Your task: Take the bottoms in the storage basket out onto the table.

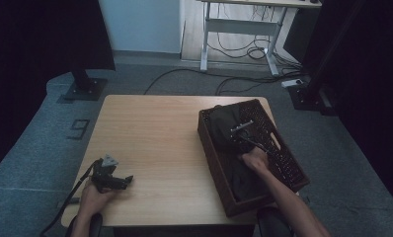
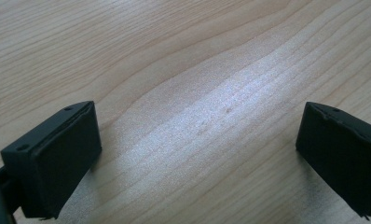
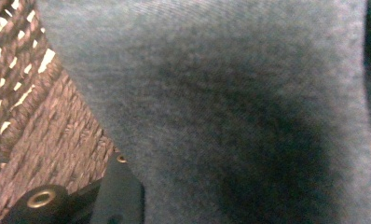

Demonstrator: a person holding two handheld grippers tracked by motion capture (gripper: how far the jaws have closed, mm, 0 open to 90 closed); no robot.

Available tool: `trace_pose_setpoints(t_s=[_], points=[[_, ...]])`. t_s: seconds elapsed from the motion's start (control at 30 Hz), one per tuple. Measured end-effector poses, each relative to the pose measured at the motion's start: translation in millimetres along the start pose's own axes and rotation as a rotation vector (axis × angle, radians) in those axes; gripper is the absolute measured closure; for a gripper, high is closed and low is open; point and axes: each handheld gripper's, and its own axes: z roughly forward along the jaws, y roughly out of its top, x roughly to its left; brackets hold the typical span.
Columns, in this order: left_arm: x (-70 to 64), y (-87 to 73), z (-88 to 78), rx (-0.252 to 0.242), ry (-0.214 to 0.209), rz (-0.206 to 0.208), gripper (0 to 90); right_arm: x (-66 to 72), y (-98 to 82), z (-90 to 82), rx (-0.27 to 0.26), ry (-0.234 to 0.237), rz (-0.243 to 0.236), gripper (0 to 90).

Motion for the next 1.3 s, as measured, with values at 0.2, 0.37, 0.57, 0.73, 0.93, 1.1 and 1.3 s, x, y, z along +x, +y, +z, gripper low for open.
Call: trace_pose_setpoints(t_s=[0.2, 0.37, 0.57, 0.73, 0.93, 1.1, 1.3], points=[[0.0, 0.0, 0.0, 0.0, 0.0, 0.0, 0.0, -0.1, 1.4, -13.1, -0.073, -0.008, 0.013, 57.6], [0.0, 0.0, 0.0, 0.0, 0.0, 0.0, 0.0, -1.2, 3.6, -26.4, -0.154, -0.009, 0.042, 57.7], [0.0, 0.1, 0.0, 0.0, 0.0, 0.0, 0.0, -4.7, 5.2, -40.3, -0.216, -0.003, 0.074, 57.8], [0.0, 0.1, 0.0, 0.0, 0.0, 0.0, 0.0, -9.0, 9.7, -56.7, -0.254, -0.008, 0.074, 57.9], [0.0, 0.1, 0.0, 0.0, 0.0, 0.0, 0.0, -11.5, 17.1, -74.9, -0.272, 0.0, 0.068, 57.8], [0.0, 0.1, 0.0, 0.0, 0.0, 0.0, 0.0, -13.2, 21.6, -87.8, -0.292, 0.005, 0.076, 57.8], [-0.1, 0.0, 0.0, 0.0, 0.0, -0.001, 0.0, -15.2, 30.8, -109.5, -0.325, -0.005, 0.074, 57.8]])
